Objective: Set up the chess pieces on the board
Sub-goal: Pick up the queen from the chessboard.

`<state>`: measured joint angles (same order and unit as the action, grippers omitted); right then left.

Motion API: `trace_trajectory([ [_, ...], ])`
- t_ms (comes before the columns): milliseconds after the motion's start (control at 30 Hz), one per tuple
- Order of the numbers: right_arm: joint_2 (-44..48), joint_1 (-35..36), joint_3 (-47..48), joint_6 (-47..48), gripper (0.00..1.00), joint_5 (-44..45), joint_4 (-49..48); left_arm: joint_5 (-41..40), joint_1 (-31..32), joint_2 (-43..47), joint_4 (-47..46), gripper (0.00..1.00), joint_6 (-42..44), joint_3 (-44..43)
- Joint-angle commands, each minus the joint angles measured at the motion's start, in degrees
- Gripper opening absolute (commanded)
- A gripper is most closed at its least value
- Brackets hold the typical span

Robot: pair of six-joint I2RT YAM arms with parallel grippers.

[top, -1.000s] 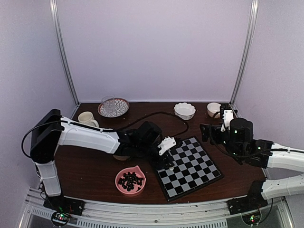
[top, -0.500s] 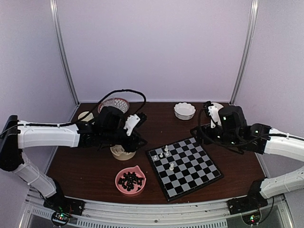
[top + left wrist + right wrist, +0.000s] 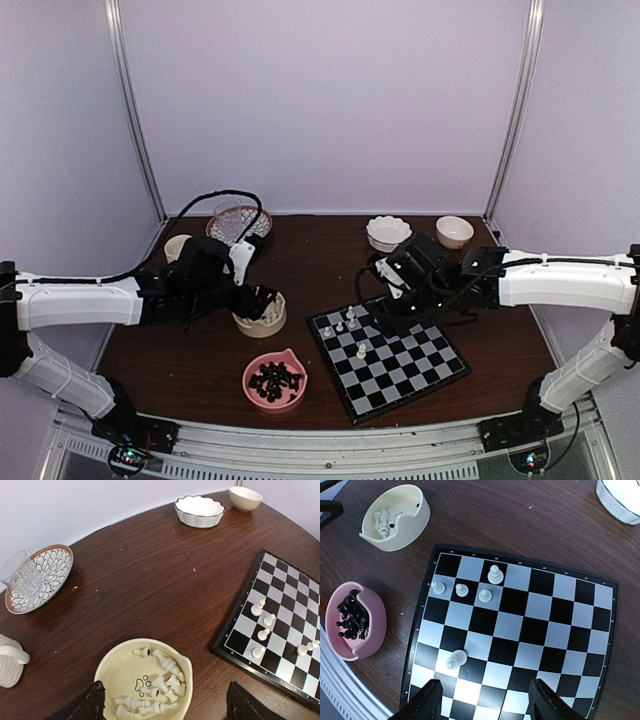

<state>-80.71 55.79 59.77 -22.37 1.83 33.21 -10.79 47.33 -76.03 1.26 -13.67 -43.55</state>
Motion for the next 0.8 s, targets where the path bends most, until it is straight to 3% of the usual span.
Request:
trace_trajectory([
  [0,-3.5,1.6,3.1,0.2,0.60,-1.6,3.3,-5.7,0.0,3.2,-3.1,0.85,-1.8,2.1],
  [700,-17.5,3.5,8.7,1.0,0.43,-3.8,3.5,-7.1,0.0,5.0,-3.0,0.84,-1.9,3.4],
  [767,-18.1,3.4,8.9,1.2,0.37,-3.8,3.4,-7.1,0.0,4.9,-3.0,0.84,-1.9,3.4],
])
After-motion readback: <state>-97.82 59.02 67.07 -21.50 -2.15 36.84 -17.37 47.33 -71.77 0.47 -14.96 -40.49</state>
